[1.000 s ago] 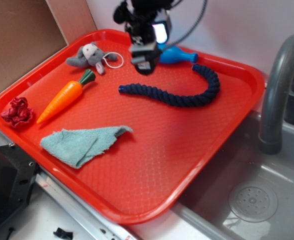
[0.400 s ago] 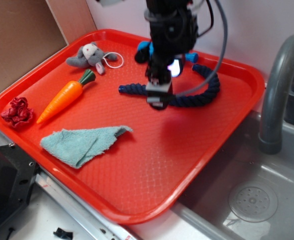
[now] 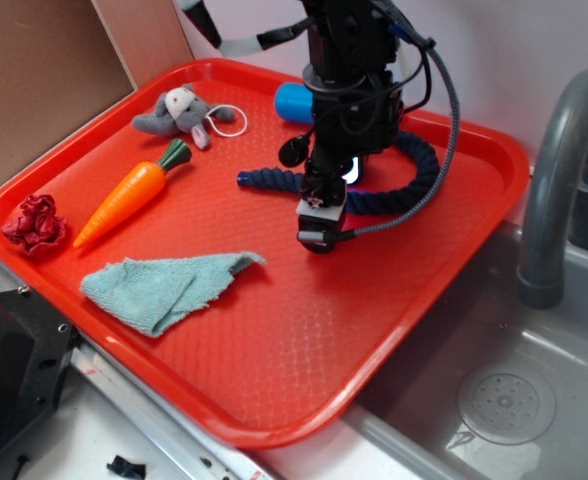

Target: Grab the blue rope.

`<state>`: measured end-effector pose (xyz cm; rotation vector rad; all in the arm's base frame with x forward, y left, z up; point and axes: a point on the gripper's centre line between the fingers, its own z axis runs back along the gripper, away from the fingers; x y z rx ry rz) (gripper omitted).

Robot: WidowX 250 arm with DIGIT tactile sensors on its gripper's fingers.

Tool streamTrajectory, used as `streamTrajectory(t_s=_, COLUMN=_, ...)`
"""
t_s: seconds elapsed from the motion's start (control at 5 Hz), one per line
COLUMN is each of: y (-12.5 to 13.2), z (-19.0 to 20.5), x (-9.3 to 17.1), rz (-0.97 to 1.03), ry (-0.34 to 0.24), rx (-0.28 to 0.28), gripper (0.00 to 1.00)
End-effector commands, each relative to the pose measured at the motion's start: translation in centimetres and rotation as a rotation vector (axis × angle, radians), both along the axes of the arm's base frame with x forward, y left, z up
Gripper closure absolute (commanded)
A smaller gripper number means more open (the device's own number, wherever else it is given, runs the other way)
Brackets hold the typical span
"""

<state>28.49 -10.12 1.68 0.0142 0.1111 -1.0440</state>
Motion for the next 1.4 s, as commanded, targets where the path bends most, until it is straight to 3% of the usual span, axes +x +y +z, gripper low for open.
streamTrajectory(t_s=0.0, y=-1.5, z=0.1, x=-1.0, rz=-0.035, ry=-0.034, rx=0.010, gripper=1.00)
streamTrajectory(t_s=0.2, y=-1.6, z=0.3, x=-1.1, rz=-0.034, ry=-0.038, rx=0.029, gripper=1.00)
streamTrajectory(t_s=0.4, y=-1.5, z=1.8, x=-1.3, rz=-0.019, ry=-0.090, rx=0.016, gripper=1.00)
streamTrajectory(t_s=0.8, y=-0.1, z=10.1, x=-2.4, rz=0.449, ry=-0.202, rx=-0.129, gripper=1.00)
streamTrajectory(t_s=1.0, y=1.5, z=14.6, x=-4.2, rz=0.707, ry=-0.202, rx=-0.193, gripper=1.00)
streamTrajectory(t_s=1.2, y=2.8, z=16.9, x=-6.4, rz=0.958, ry=-0.206, rx=-0.161, gripper=1.00)
